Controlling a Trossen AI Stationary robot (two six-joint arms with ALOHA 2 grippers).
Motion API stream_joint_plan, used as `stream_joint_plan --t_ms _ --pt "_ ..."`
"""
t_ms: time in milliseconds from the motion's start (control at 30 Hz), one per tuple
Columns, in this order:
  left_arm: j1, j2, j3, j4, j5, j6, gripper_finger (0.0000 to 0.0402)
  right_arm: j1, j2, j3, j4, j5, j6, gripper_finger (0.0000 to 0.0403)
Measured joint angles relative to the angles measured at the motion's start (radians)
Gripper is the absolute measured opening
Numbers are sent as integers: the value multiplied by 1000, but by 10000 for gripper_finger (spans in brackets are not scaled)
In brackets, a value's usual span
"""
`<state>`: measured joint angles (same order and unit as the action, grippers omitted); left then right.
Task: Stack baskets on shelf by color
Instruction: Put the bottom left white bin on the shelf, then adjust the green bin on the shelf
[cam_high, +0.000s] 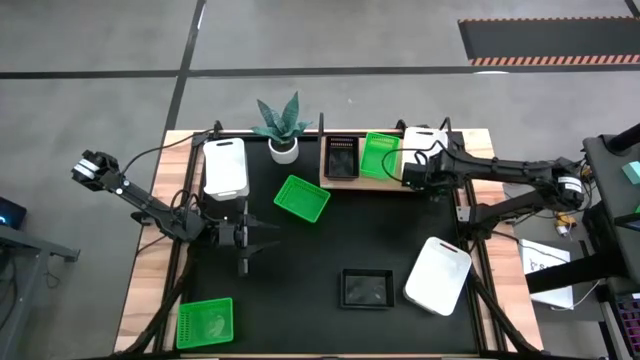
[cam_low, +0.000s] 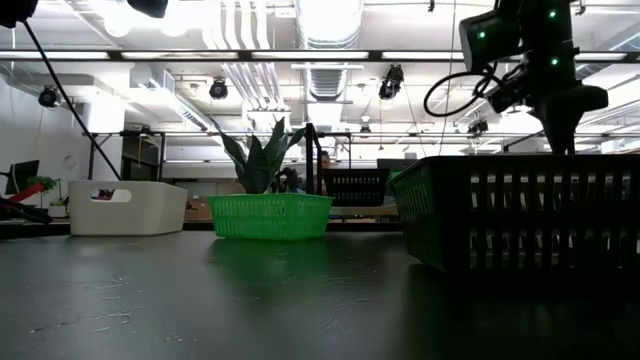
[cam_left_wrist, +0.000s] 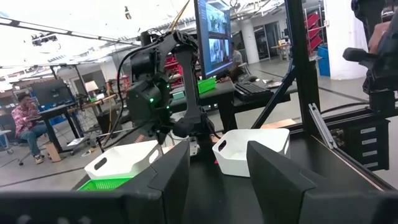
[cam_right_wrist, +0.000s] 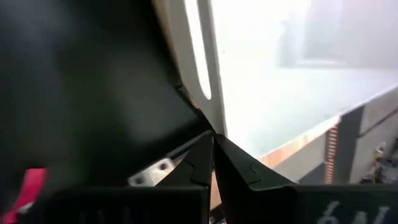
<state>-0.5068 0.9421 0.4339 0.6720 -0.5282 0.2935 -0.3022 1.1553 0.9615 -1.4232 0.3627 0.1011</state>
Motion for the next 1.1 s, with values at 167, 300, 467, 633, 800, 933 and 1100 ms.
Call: stream_joint_plan --t_ms 167,300,467,633,800,933,1100 --pt "0 0 0 0 0 0 145 -47 0 0 1 32 -35 8" --pt "0 0 0 0 0 0 145 -62 0 22 -6 8 -34 8" --pt "1 0 0 0 0 0 145 -50 -2 133 4 -102 6 8" --pt "1 0 0 0 0 0 145 -43 0 247 178 -237 25 8" --pt "1 0 0 0 0 0 145 -43 38 295 396 -266 -84 8" --pt "1 0 -2 0 0 1 145 -43 128 328 459 -265 -226 9" --pt "1 0 -4 0 0 0 145 -54 272 373 485 -263 -361 12"
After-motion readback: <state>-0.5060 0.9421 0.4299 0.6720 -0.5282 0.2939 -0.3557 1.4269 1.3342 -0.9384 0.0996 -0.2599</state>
